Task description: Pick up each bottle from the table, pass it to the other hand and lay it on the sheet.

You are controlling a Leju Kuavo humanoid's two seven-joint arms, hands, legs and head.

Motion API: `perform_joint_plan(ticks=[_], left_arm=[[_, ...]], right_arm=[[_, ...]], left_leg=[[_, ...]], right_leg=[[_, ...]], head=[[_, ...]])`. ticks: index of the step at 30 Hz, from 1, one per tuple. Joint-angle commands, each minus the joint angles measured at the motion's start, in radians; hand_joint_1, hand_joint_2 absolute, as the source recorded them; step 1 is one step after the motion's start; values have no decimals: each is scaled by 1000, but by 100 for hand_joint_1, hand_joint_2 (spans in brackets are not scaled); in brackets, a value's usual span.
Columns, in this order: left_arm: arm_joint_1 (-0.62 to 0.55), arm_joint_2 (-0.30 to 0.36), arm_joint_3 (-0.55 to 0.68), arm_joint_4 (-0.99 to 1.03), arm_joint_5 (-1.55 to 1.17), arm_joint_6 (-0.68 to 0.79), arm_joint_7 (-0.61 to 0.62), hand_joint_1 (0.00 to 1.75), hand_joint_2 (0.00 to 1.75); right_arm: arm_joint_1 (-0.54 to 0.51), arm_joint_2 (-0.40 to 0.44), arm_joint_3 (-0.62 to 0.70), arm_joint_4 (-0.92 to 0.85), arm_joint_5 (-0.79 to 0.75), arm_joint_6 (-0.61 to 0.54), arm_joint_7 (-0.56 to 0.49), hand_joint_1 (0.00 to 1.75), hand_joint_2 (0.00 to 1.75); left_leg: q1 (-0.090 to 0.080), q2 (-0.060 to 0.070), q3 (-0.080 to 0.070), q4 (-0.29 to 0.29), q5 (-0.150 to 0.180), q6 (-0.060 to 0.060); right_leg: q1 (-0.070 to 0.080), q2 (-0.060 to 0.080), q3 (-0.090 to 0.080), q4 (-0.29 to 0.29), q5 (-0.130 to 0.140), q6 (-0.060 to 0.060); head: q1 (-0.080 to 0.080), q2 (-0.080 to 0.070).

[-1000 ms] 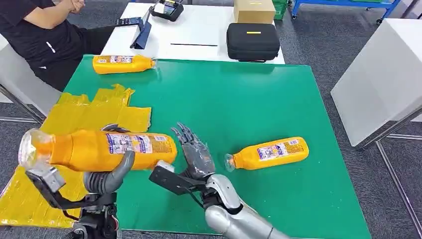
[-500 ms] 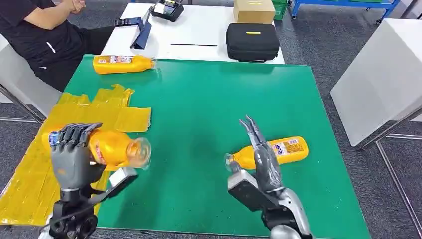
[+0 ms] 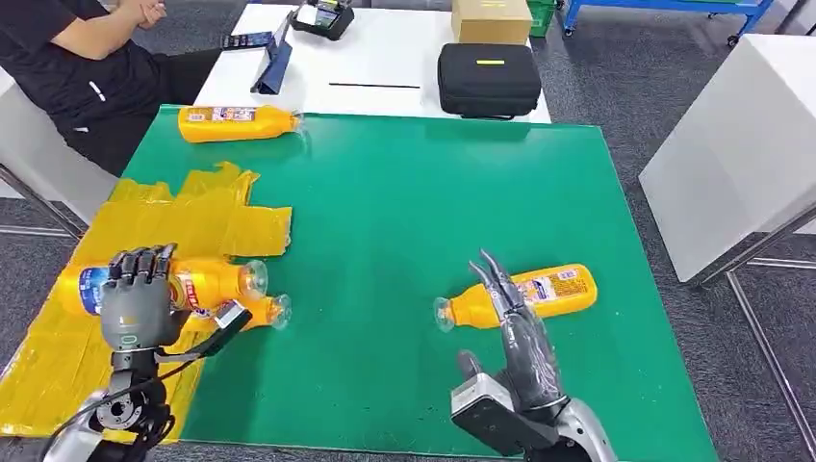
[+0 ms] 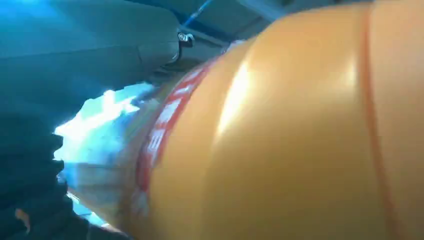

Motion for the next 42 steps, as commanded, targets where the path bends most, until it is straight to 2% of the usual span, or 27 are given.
perform_joint_plan(ticks=[1, 5, 14, 17, 18, 19, 22, 26, 29, 30, 31, 32, 34, 35, 36, 39, 42], left_arm=[[-38, 86, -164, 43, -6, -26, 74, 0, 0], [-30, 103, -200, 6, -6, -41, 112, 0, 0], [-13, 93, -179, -28, -6, -29, 98, 0, 0], [41, -11, -16, -101, 26, 36, -30, 0, 0], [56, -69, 65, -146, 177, 44, -122, 0, 0], [64, -127, 115, -205, 489, 9, -232, 0, 0], [65, -143, 130, -247, 480, -28, -230, 0, 0], [67, -143, 134, -242, 481, -28, -229, 0, 0], [67, -143, 137, -237, 480, -30, -232, 0, 0], [72, -166, 148, -257, 605, -39, -285, 0, 0], [84, -175, 162, -285, 740, -51, -341, 0, 0], [142, -214, 185, -413, 1093, -127, -461, 0, 0], [224, -224, 166, -563, 1389, -210, -504, 0, 0], [287, -228, 140, -644, 1624, -292, -495, 0, 0], [340, -221, 115, -692, 1773, -337, -525, 0, 0], [443, -164, 0, -780, 1921, -334, -597, 0, 0], [450, -104, -84, -755, 2035, -308, -596, 0, 0]], right_arm=[[14, 37, -26, -17, 4, 20, 2, 0, 0], [14, 36, -26, -12, 3, 27, -1, 0, 0], [15, 32, -26, -12, 3, 25, -1, 0, 0], [21, 18, -33, -25, 42, 26, 32, 0, 0], [29, 8, -45, -42, 70, 31, 60, 0, 0], [42, -7, -61, -58, 109, 41, 99, 0, 0], [58, -16, -83, -76, 105, 48, 95, 0, 0], [56, -12, -83, -72, 105, 49, 95, 0, 0], [55, -9, -82, -70, 106, 49, 94, 0, 0], [56, -13, -84, -69, 122, 54, 106, 0, 175], [62, -24, -91, -74, 154, 62, 133, 0, 175], [80, -57, -131, -83, 198, 68, 166, 0, 175], [91, -88, -207, -76, 214, 97, 161, 0, 175], [103, -121, -251, -59, 294, 164, 201, 0, 175], [119, -139, -282, -45, 337, 166, 194, 0, 175], [169, -165, -387, -39, 452, 193, 187, 0, 175], [167, -185, -476, -15, 471, 259, 172, 0, 175]], left_leg=[[1, -2, 3, 0, -1, 0], [1, -1, 2, 0, -1, 0], [1, -1, 3, 0, -1, 0], [1, -1, 3, 0, -1, 1], [0, -1, 2, 0, -1, 1], [0, -1, 4, 1, -2, 1], [0, -6, 2, 2, -2, 2], [0, -1, 4, 1, -2, 1], [0, -2, 3, 0, -1, 1], [0, -1, 2, 0, -1, 0], [0, -1, 5, 1, -2, 1], [0, -1, 3, 1, -2, 1], [0, -2, 4, 2, -4, 2], [0, -2, 3, 3, -3, 2], [0, 0, 1, 2, -3, 2], [-1, 0, 3, 1, -4, 2], [-2, -2, 2, 1, -5, 5]], right_leg=[[1, -1, 3, 1, -2, -5], [1, 0, 2, 0, -1, -4], [1, 0, 3, 0, -1, -5], [1, 1, 3, 0, -1, -4], [0, 0, 2, 0, -1, -3], [0, 0, 5, 0, -2, -5], [0, -5, 4, 1, -3, -4], [0, 1, 4, 0, -1, -5], [0, -1, 4, 0, -1, -5], [1, 0, 2, 0, 0, -3], [1, 1, 5, 0, -2, -6], [1, 0, 4, 0, -1, -5], [1, 0, 5, 1, -3, -5], [1, 0, 4, 1, -2, -4], [1, 1, 3, 0, -1, -3], [-1, 2, 4, -1, -2, -3], [-2, -1, 4, -2, -2, -2]], head=[[0, 0], [0, 0], [0, 0], [0, 0], [0, 0], [0, 0], [0, 0], [0, 0], [0, 0], [0, 0], [0, 0], [0, 0], [0, 0], [0, 0], [0, 0], [0, 0], [0, 0]])
